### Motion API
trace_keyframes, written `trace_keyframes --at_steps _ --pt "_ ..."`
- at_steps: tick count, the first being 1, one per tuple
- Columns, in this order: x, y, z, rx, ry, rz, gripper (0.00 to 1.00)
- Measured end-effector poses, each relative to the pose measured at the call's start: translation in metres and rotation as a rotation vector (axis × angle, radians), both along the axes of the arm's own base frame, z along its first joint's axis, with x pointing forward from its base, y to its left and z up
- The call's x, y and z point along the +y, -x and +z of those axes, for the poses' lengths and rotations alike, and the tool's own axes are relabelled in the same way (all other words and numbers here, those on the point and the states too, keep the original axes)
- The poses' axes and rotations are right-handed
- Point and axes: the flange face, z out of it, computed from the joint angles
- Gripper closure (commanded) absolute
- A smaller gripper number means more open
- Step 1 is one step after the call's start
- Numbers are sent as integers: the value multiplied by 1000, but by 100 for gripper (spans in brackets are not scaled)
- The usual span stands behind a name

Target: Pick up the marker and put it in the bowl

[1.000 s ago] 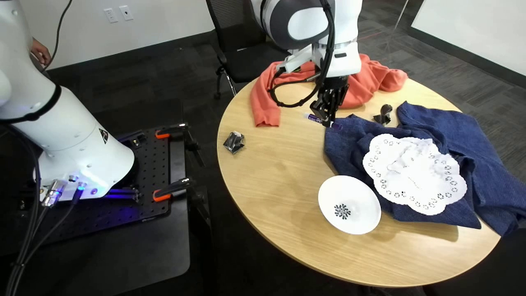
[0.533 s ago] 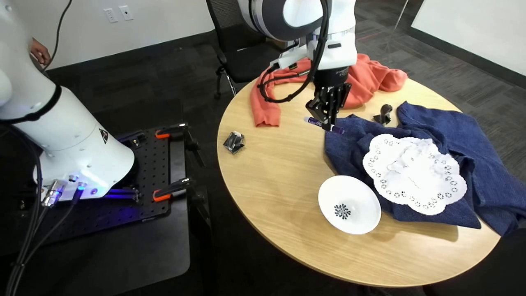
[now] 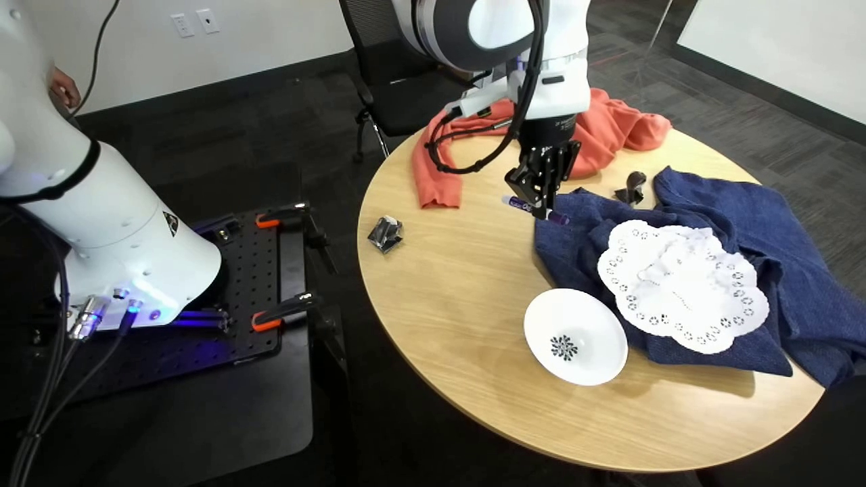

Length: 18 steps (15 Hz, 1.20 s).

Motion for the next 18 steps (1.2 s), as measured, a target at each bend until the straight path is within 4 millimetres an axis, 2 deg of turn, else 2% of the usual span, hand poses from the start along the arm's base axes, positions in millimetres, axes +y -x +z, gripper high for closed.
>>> trace_keyframes --at_steps 2,8,11,14,18 --pt "-18 -5 -1 -12 8 -49 95" --pt "-92 -20 -8 -42 47 -208 95" --pt "-123 -25 -13 -55 74 -281 95" --pt "-144 -30 -23 -56 97 -338 95" --pt "-158 -35 -44 -20 122 -387 95"
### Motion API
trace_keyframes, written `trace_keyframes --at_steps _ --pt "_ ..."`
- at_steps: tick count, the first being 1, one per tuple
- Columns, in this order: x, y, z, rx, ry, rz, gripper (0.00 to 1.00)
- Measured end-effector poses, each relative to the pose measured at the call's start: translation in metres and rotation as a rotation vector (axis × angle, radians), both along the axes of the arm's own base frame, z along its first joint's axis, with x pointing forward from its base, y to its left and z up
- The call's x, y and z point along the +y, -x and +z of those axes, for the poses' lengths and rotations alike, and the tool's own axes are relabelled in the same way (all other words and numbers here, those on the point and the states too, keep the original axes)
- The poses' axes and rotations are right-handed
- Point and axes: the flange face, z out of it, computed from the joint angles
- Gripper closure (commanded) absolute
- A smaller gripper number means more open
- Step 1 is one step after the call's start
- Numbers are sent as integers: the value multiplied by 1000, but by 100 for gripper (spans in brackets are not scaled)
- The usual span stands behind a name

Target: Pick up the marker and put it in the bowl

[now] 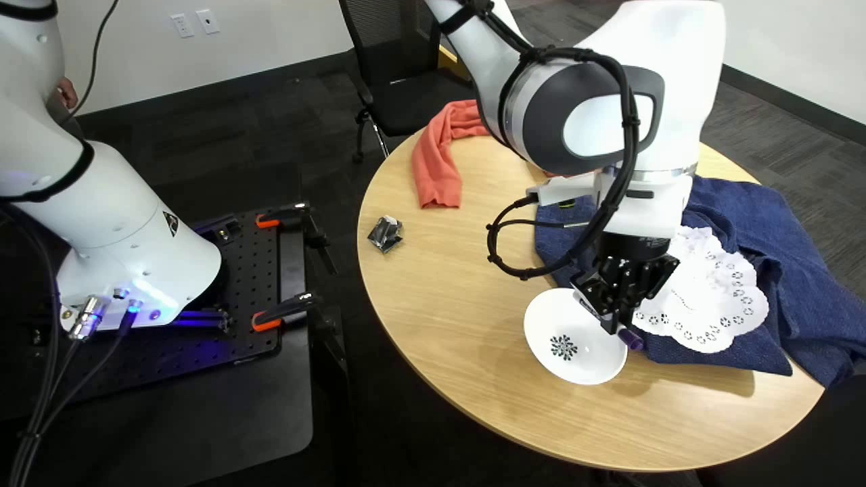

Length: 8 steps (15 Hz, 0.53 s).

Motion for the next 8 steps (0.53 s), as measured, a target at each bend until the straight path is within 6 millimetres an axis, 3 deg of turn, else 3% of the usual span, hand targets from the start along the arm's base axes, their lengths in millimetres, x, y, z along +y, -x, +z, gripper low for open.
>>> trace_keyframes --at_steps 3,4,6,8 --pt "-6 -2 -15 32 5 -21 95" --pt "-7 -3 -19 43 6 -25 56" --pt "-7 -3 -26 56 6 -30 50" --pt "-8 -4 -29 60 5 -34 35"
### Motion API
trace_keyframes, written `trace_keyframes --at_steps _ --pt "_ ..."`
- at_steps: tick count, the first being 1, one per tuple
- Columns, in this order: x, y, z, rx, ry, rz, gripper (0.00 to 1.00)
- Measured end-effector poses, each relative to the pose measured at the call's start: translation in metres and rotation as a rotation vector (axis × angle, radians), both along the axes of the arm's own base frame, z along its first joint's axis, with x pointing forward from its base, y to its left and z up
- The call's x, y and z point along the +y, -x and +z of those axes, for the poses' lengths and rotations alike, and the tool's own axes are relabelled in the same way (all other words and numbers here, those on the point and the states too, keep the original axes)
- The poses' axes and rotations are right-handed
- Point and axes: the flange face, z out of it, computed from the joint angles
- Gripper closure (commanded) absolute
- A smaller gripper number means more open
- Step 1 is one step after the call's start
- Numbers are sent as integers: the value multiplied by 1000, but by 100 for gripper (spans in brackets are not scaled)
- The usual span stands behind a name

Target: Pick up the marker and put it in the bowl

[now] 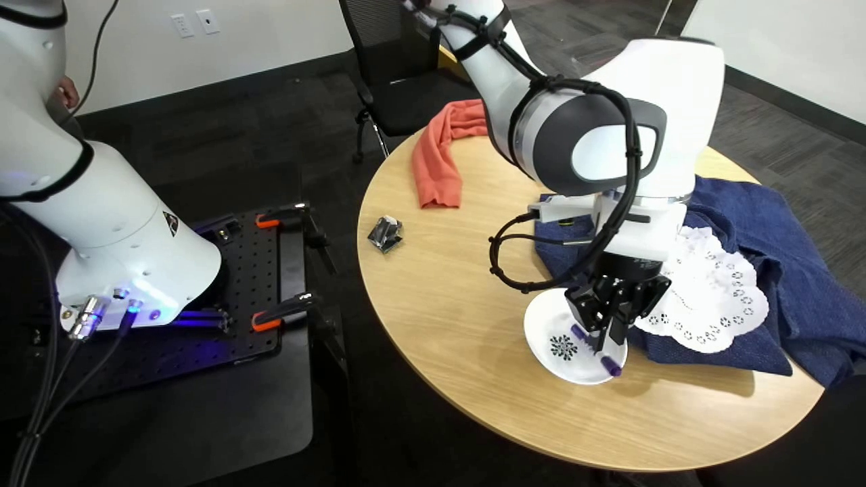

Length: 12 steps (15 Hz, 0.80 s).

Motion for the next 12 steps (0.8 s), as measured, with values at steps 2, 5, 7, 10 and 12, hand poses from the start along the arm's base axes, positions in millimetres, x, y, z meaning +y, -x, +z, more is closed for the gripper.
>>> trace_keyframes --at_steps 2,5,7,10,12 --pt "0 0 0 -4 -3 -6 19" --pt "0 -1 2 -9 -4 -7 0" --pt "1 -3 8 -19 -5 -6 0" --pt "6 -4 24 -40 -10 -1 0" --pt "12 -2 35 -53 -17 3 0"
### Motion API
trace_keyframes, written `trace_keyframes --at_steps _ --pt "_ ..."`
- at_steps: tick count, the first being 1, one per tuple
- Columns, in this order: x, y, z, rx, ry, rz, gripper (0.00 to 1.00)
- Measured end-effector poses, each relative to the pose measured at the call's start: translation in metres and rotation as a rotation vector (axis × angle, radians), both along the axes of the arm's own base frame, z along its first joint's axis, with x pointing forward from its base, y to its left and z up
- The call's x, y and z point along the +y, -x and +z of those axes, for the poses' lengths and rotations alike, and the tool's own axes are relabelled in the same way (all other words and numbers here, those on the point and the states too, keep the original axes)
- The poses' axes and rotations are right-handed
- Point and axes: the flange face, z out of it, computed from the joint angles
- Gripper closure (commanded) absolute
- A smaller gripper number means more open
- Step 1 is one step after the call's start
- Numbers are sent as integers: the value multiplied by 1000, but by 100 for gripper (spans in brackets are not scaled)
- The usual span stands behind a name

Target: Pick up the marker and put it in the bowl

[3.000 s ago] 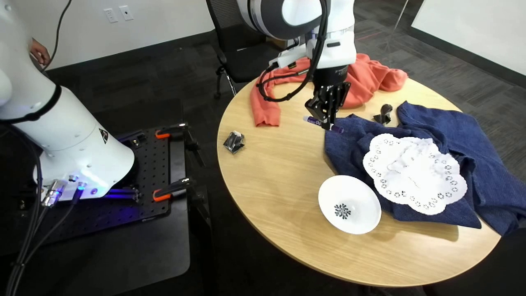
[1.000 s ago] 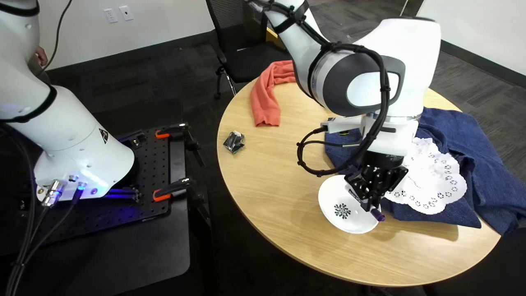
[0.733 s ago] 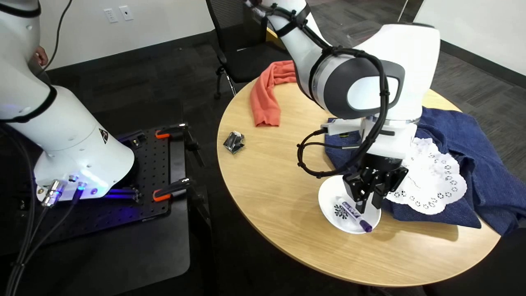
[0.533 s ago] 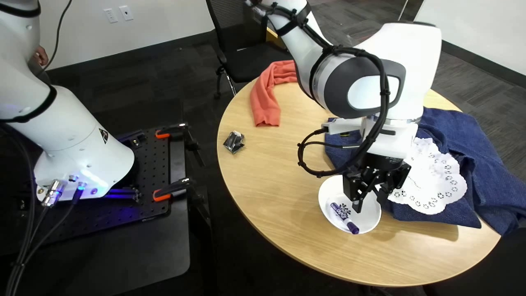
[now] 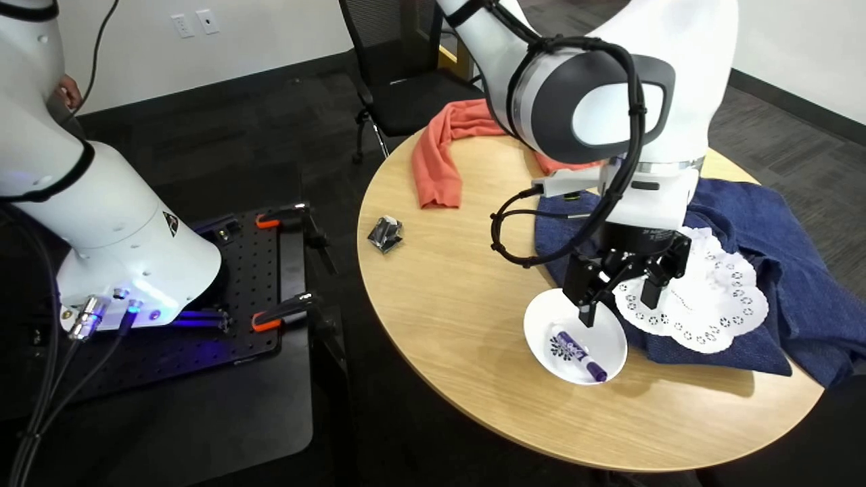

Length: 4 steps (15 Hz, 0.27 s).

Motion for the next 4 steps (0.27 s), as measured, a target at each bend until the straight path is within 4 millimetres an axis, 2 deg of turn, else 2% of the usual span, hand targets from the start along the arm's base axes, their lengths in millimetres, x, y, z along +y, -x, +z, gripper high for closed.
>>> trace_keyframes --at_steps 4 --pt "9 7 18 -19 -15 7 0"
